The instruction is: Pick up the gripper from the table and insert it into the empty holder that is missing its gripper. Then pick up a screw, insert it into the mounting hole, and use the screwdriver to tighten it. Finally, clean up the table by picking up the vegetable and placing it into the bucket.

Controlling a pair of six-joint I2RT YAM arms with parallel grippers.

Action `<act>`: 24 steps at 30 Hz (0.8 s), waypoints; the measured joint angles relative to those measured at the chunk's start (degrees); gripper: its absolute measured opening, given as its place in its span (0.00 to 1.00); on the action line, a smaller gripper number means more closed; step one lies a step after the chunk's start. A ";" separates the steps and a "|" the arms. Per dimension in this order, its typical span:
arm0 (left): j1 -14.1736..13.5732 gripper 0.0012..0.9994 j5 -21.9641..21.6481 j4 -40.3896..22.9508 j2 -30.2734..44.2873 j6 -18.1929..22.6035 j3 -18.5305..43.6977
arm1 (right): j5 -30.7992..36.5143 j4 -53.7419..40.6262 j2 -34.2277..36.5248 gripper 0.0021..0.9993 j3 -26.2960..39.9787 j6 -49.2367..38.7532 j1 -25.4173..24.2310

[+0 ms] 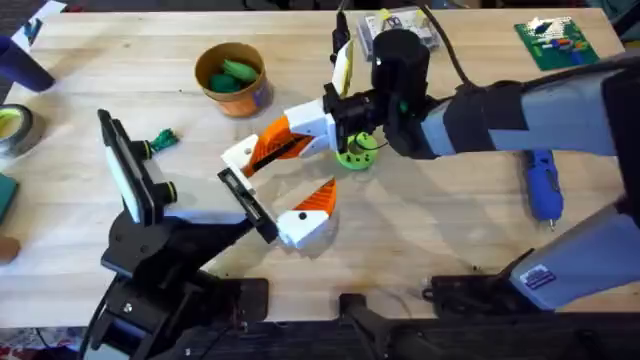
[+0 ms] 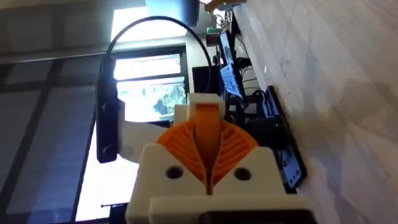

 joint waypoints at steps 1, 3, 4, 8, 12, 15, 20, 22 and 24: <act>0.00 0.99 0.00 0.00 0.00 0.00 0.00 | -0.01 0.00 0.00 0.01 0.00 0.00 0.00; 0.00 0.99 -0.02 0.00 0.00 0.02 0.00 | 0.01 0.11 0.00 0.05 0.00 0.17 0.00; 0.00 0.99 -0.05 0.01 0.00 0.03 0.00 | 0.10 0.25 0.00 0.08 0.00 0.18 0.02; 0.00 0.99 -0.01 0.06 0.00 0.47 0.01 | 0.90 2.47 0.09 0.18 -0.13 0.67 0.69; 0.01 0.99 -0.58 -0.02 0.00 0.84 0.02 | 1.20 7.78 0.63 0.43 -0.28 2.48 1.13; 0.02 0.99 -0.90 -0.04 0.00 0.85 0.02 | 1.04 9.93 0.58 0.64 -0.28 3.36 1.27; -0.89 0.99 2.82 0.02 0.00 0.93 0.04 | 1.14 9.90 0.66 0.99 -0.28 4.19 3.07; -0.87 0.99 3.57 0.00 0.00 0.92 0.04 | 1.01 9.93 0.66 0.99 -0.28 4.31 3.68; -0.87 0.99 4.18 -0.02 0.00 0.92 0.04 | 0.97 9.93 0.66 1.00 -0.28 4.39 3.42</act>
